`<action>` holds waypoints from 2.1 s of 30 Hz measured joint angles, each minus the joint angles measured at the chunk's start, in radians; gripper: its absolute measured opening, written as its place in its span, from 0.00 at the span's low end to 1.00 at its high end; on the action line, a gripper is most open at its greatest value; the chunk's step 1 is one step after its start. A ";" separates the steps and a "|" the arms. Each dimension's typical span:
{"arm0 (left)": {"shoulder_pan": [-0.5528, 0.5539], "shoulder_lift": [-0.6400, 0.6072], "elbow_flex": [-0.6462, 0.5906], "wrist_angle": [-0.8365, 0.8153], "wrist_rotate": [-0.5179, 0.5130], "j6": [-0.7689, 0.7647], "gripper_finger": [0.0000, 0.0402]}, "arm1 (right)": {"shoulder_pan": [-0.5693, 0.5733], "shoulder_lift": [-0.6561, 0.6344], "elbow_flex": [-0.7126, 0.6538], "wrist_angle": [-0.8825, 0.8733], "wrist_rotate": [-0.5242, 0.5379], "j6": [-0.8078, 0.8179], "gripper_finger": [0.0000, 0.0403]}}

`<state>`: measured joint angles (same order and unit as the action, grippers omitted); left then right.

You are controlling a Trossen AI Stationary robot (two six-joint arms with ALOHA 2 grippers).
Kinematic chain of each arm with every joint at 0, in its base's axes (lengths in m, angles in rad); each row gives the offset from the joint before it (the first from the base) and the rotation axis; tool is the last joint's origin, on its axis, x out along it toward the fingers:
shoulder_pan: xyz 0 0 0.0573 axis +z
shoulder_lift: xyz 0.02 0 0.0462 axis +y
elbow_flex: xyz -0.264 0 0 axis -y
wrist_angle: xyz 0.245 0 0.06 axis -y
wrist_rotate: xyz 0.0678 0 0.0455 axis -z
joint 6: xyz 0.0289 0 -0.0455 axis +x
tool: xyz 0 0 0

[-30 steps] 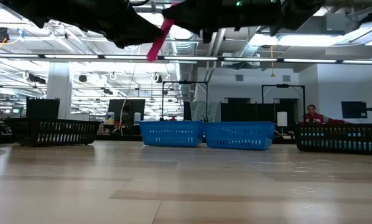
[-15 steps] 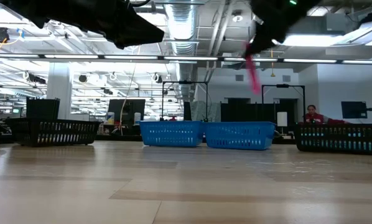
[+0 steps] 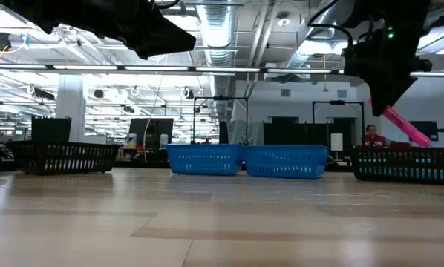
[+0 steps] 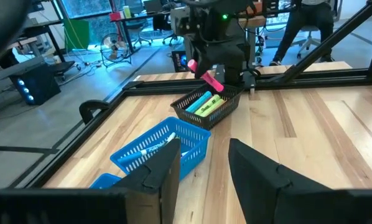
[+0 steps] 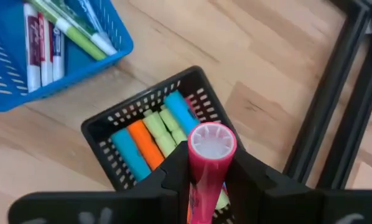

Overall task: Pick & Place Markers
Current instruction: Put the pink highlighter into the right black bin, then return to Home Position

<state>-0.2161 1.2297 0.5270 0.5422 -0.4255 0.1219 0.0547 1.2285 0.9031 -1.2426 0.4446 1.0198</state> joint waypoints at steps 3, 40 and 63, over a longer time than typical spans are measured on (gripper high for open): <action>0.000 0.000 0.000 0.000 0.000 0.000 0.33 | 0.000 0.031 0.000 0.001 -0.001 -0.006 0.18; 0.000 0.000 0.000 -0.003 0.000 0.000 0.33 | -0.146 0.249 0.000 0.001 -0.151 -0.112 0.30; 0.000 0.000 0.000 -0.003 0.000 0.000 0.32 | -0.108 0.248 0.211 0.320 -0.105 -0.740 0.29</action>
<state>-0.2159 1.2297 0.5270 0.5396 -0.4254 0.1219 -0.0533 1.4761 1.1139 -0.9228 0.3397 0.2796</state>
